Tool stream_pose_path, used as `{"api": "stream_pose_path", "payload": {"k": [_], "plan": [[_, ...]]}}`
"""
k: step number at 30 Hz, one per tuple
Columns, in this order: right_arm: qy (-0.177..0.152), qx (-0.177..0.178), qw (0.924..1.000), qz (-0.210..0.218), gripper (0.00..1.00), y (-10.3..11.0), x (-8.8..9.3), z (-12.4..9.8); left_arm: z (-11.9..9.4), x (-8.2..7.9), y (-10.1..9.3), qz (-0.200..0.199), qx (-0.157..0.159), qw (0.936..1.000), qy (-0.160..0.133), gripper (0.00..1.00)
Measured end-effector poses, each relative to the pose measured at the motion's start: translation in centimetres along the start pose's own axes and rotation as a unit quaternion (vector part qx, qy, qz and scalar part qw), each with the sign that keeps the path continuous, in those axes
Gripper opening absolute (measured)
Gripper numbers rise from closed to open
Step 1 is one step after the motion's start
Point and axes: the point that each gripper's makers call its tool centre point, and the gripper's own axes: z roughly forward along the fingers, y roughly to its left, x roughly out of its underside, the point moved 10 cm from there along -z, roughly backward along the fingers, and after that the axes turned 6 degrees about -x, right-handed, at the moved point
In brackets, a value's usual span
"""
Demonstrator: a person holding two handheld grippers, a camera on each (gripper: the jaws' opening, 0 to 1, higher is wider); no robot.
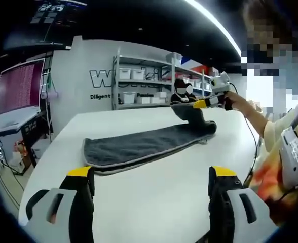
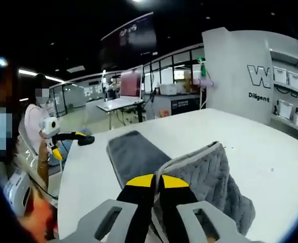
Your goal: Fold the towel on the table until its edges align and the towel forms a compact rectangular stack.
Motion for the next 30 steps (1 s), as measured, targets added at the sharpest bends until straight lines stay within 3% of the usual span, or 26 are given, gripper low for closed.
{"api": "stream_pose_path", "payload": {"k": [14, 25, 28, 30], "plan": [[0.012, -0.042, 0.9988, -0.021, 0.00, 1.2, -1.5, 4.2, -0.2, -0.3, -0.2, 0.004, 0.003, 1.0000, -0.002, 0.91], [0.045, -0.055, 0.9974, -0.007, 0.03, 0.8, 0.5, 6.7, -0.2, -0.4, -0.5, 0.014, 0.003, 0.9999, 0.007, 0.92], [0.050, -0.055, 0.9972, -0.007, 0.07, 0.8, 0.7, 6.6, -0.2, -0.5, -0.5, 0.014, 0.002, 0.9999, 0.006, 0.92], [0.052, -0.057, 0.9970, -0.008, 0.18, 0.8, 0.7, 6.5, 0.0, -0.4, -0.5, 0.015, 0.002, 0.9999, 0.009, 0.92]]}}
